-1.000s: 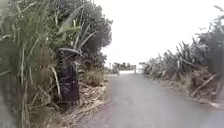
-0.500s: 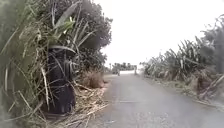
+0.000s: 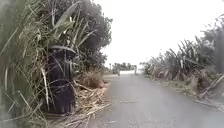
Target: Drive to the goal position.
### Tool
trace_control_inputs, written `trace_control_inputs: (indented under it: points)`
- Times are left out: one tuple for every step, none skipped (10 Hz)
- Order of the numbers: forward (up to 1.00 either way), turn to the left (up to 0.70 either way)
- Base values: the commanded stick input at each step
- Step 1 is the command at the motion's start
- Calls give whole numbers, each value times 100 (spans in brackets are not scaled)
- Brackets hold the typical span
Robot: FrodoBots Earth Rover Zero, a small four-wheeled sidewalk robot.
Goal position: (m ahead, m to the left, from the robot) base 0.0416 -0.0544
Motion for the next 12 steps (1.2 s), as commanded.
trace_control_inputs:
  points:
    - [100,0]
    - [100,0]
    - [100,0]
    - [100,0]
    - [100,0]
    - [100,0]
    - [100,0]
    - [100,0]
    - [0,0]
    - [0,0]
    - [0,0]
    - [0,0]
